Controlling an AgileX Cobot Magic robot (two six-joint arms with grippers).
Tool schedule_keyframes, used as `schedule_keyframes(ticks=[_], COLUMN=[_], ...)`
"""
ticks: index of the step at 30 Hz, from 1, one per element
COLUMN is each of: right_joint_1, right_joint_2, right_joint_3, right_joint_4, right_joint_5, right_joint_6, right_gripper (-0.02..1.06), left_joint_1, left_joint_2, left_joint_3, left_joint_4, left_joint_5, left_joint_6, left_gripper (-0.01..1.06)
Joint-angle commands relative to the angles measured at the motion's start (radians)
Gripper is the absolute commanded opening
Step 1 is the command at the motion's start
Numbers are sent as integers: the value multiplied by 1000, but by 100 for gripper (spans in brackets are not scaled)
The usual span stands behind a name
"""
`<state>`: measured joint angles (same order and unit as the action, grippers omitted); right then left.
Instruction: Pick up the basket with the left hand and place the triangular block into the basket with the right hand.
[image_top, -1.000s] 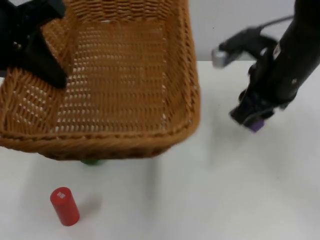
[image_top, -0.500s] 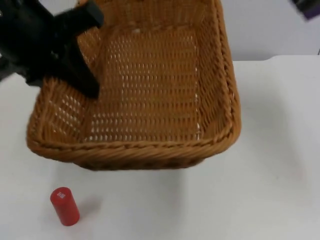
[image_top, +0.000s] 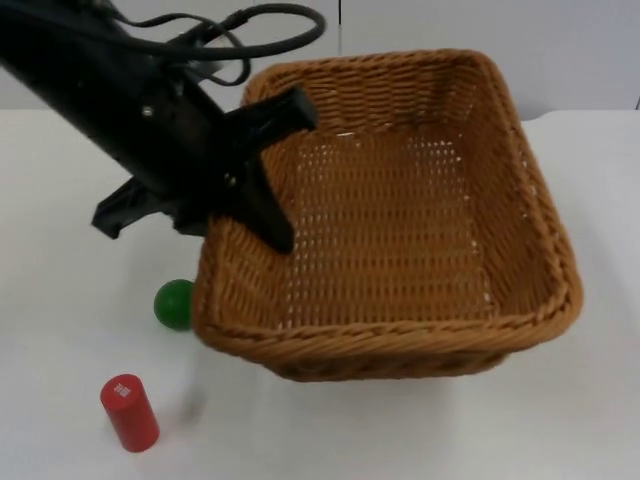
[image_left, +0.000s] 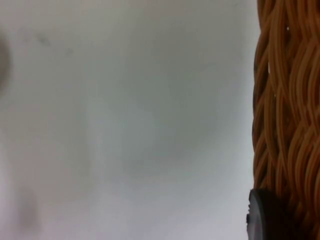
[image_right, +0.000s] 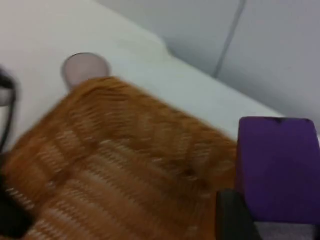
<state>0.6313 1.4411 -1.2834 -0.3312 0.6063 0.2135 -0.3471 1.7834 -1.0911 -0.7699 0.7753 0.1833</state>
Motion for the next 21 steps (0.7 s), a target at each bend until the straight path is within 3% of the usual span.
schedule_keyframes(ticks=[1,6,21], right_joint_1=[17,21,21], right_joint_2=[27,121,274], right_joint_3=[-4,-4,-4], right_joint_4=[3,86,109], right_joint_5=[-12,-15,-21], right_joint_6=[18,-16,-73], right_gripper=[0,0,0], left_joint_1=[-11,-11,-11], left_joint_2=[-2,2,2], left_joint_3=[-21,-32,-32], left_joint_4=[-42,-42,-32], left_joint_5=[-3,-7,-11], left_joint_6=[-5,-5,-5], left_gripper=[0,0,0])
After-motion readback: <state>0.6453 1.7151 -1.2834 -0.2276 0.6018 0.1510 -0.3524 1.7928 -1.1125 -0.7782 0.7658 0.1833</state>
